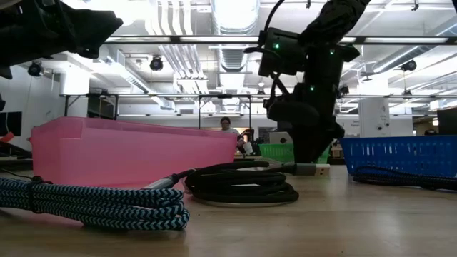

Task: Pick and place items into bin
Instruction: Put the white charger cable into the pink bin

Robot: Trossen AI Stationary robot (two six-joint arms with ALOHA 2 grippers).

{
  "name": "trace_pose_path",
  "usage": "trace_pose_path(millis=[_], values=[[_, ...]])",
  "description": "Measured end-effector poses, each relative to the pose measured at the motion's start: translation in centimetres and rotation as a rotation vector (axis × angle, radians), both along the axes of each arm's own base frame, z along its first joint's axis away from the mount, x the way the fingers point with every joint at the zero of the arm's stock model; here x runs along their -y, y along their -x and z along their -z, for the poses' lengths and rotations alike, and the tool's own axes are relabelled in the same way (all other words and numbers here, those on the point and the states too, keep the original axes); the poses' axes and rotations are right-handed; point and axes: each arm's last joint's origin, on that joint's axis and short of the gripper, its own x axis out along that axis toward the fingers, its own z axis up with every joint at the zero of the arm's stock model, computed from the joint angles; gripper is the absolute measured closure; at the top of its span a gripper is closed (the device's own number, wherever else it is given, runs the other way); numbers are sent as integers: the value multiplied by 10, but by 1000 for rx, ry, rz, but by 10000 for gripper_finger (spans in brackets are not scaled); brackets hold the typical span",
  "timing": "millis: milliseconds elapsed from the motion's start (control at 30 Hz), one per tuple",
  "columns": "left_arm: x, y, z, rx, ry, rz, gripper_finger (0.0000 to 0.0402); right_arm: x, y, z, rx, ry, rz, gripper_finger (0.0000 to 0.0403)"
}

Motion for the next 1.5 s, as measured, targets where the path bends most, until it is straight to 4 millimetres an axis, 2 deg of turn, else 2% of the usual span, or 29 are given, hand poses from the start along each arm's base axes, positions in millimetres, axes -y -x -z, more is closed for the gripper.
trace_pose_path(millis=[233,433,733,900,1267,1500], values=[[0,0,0,0,0,0,256,-7,-4,-8,23,-5,-52,385],[0,0,0,0,0,0,256,-19,-9,-26,86,6,-123,385],[0,0,0,-1,0,0,256,-31,-15,-65,227,186,-221,385],[0,0,0,-3,0,0,256,-31,-24,-76,306,260,-297,385],[0,-1,1,-9,0,0,256,-32,-49,-91,671,557,-508,385],[0,-2,2,-19,1,0,256,-32,-48,-90,868,735,-574,385]])
